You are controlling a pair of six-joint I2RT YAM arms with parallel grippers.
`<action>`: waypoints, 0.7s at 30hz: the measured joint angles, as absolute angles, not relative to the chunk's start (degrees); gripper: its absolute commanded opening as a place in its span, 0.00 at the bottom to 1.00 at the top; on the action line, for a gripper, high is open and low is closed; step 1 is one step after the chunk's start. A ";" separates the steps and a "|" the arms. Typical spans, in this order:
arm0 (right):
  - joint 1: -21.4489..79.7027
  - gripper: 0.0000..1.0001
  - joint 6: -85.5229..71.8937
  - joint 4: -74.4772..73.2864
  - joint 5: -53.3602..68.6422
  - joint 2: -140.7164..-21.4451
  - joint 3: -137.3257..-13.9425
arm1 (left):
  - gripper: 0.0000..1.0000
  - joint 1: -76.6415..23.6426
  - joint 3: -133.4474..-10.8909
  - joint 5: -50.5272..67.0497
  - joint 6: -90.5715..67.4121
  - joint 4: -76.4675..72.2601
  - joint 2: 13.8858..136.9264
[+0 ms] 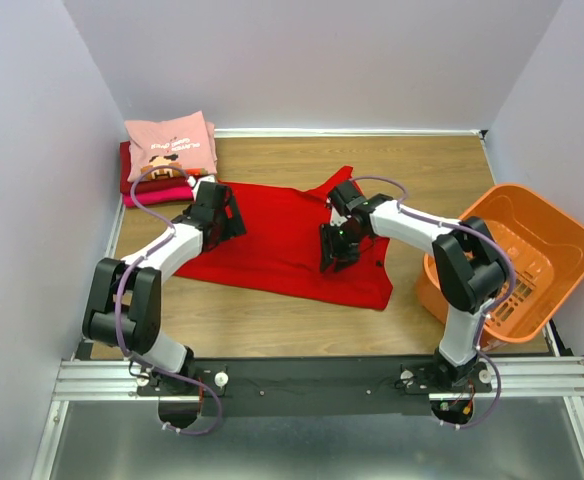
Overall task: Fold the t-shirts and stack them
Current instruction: Fold the tshirt
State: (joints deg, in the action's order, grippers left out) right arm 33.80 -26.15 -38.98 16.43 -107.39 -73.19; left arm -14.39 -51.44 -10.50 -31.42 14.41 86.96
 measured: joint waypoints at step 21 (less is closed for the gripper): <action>35.57 0.11 -28.29 -36.84 16.56 -110.37 -74.39 | 0.92 -14.37 -50.39 -10.39 -30.85 13.45 87.68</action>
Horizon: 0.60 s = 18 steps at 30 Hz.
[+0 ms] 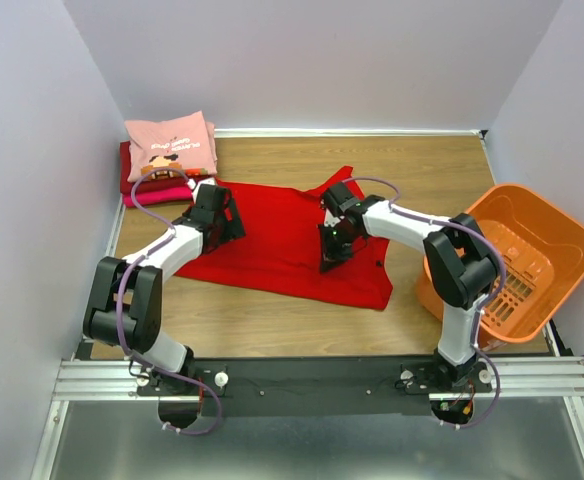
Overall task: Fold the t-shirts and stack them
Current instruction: Fold the tshirt
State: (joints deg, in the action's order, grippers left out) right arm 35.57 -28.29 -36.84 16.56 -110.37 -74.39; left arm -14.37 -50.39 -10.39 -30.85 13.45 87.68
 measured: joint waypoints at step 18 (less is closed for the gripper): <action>35.57 0.08 -28.47 -38.00 12.51 -117.47 -87.18 | 0.92 -14.37 -45.01 -10.44 -30.22 13.41 86.87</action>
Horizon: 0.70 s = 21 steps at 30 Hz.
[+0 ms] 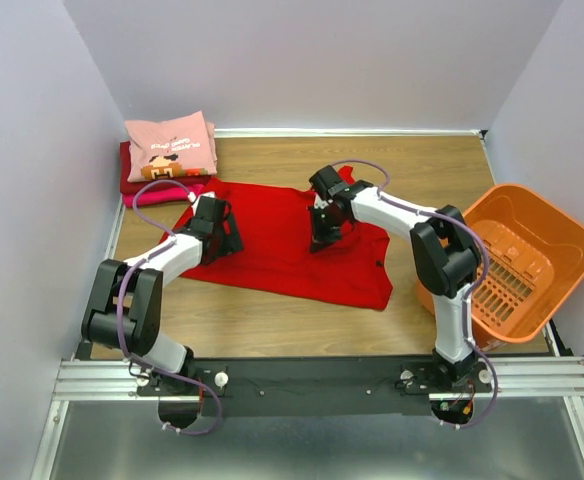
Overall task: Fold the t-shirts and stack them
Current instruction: Fold the tshirt
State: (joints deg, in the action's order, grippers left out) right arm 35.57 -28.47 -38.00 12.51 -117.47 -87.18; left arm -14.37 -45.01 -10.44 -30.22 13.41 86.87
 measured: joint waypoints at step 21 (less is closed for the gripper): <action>35.57 0.58 -24.97 -43.13 8.69 -124.18 -100.42 | 0.93 -14.37 -43.59 -10.41 -30.24 13.39 85.54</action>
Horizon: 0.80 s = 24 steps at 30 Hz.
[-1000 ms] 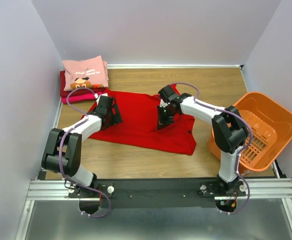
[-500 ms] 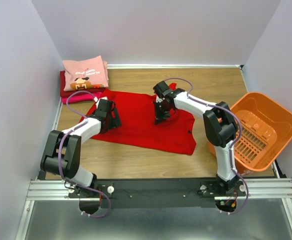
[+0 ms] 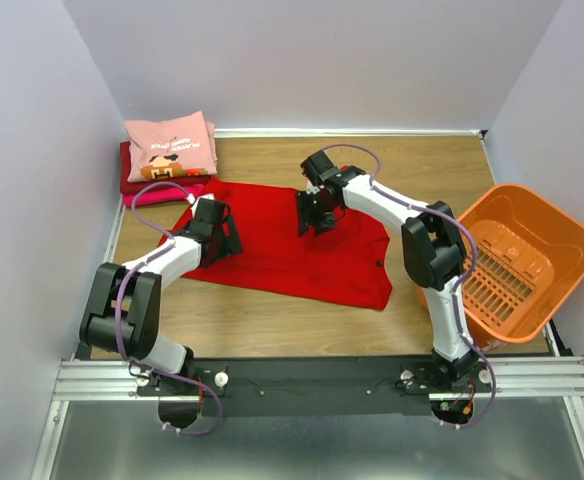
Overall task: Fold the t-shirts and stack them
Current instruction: Fold the tshirt
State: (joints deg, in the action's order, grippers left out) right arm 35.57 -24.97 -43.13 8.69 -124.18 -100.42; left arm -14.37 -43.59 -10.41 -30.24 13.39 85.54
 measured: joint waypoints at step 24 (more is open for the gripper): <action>35.57 0.63 -27.46 -45.84 5.30 -110.52 -80.34 | 0.93 -14.37 -42.63 -11.31 -30.28 13.26 84.88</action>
State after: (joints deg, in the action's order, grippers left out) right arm 35.57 -27.46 -45.84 5.30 -110.52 -80.34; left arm -14.37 -42.63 -11.31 -30.28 13.26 84.88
